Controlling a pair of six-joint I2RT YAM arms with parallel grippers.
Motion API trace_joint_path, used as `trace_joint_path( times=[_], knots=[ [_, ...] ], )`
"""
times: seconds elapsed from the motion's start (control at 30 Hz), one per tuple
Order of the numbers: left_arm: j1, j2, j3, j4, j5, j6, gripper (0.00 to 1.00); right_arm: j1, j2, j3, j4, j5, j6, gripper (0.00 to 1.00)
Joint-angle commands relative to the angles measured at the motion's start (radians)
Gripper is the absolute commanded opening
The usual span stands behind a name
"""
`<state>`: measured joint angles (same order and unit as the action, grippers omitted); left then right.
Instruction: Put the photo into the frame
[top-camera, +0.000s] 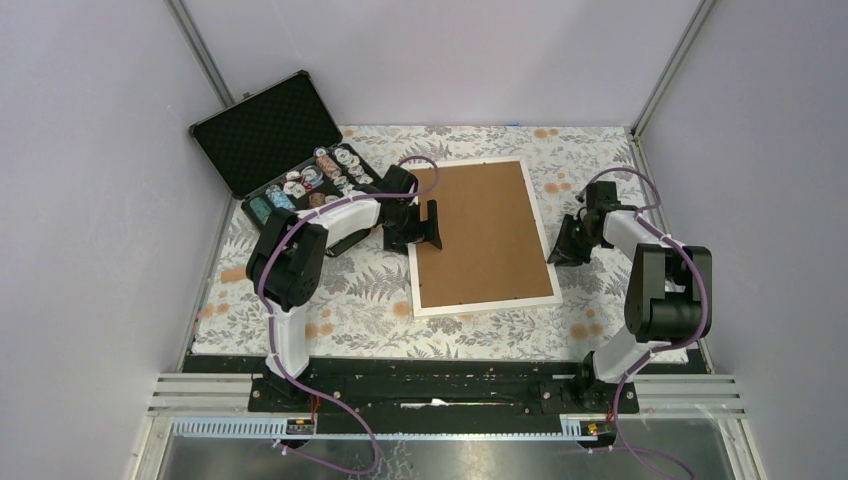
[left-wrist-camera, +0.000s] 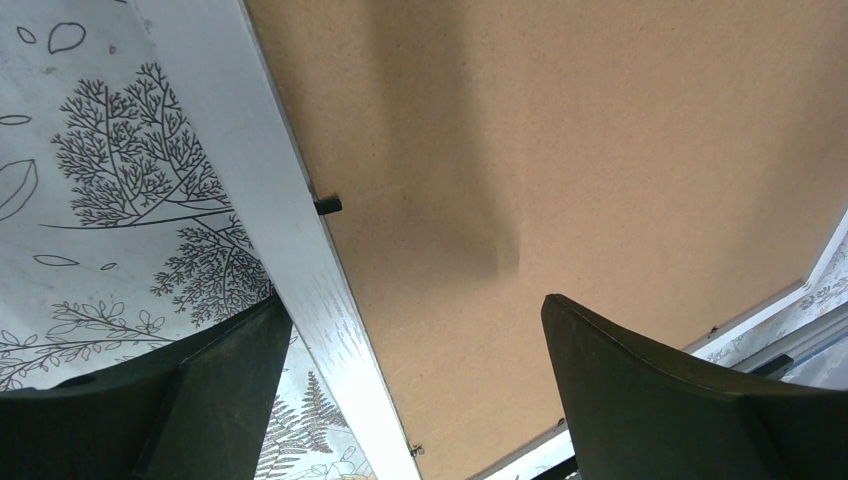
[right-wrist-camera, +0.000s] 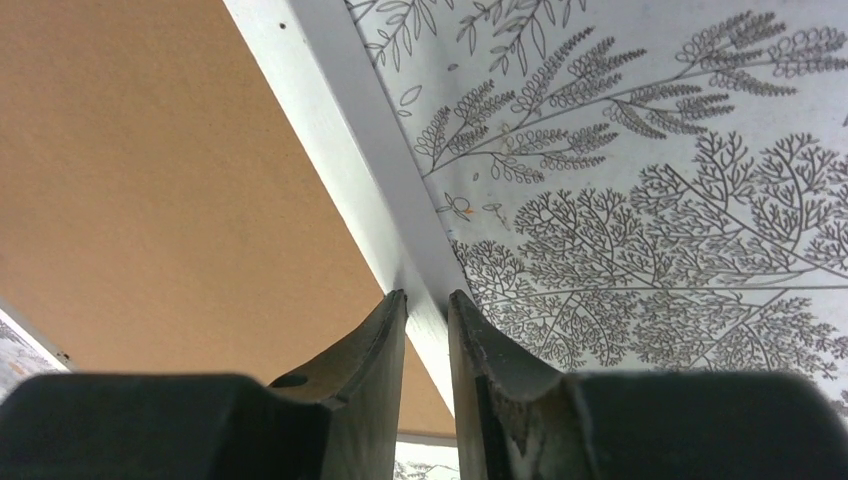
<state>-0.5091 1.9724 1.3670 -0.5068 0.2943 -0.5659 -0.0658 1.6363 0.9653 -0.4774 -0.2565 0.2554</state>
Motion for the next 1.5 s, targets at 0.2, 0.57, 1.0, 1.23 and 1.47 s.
trace_joint_path(
  times=[0.2, 0.57, 1.0, 1.23, 1.47],
  knots=[
    [-0.013, 0.002, 0.032, 0.034, 0.036, -0.008, 0.99, 0.036, 0.049, -0.017, 0.017, -0.017, -0.010, 0.29],
    [-0.038, 0.019, 0.015, 0.064, 0.081, -0.027, 0.99, 0.146, 0.077, -0.047, 0.055, -0.009, 0.032, 0.29],
    [-0.048, 0.019, 0.005, 0.084, 0.106, -0.041, 0.99, 0.219, 0.138, -0.032, 0.074, -0.005, 0.057, 0.36],
    [-0.048, 0.015, 0.005, 0.085, 0.108, -0.041, 0.99, 0.241, 0.207, -0.025, 0.061, 0.072, 0.071, 0.35],
    [-0.047, 0.014, 0.002, 0.088, 0.111, -0.044, 0.99, 0.355, 0.237, 0.027, 0.008, 0.189, 0.139, 0.36]
  ],
)
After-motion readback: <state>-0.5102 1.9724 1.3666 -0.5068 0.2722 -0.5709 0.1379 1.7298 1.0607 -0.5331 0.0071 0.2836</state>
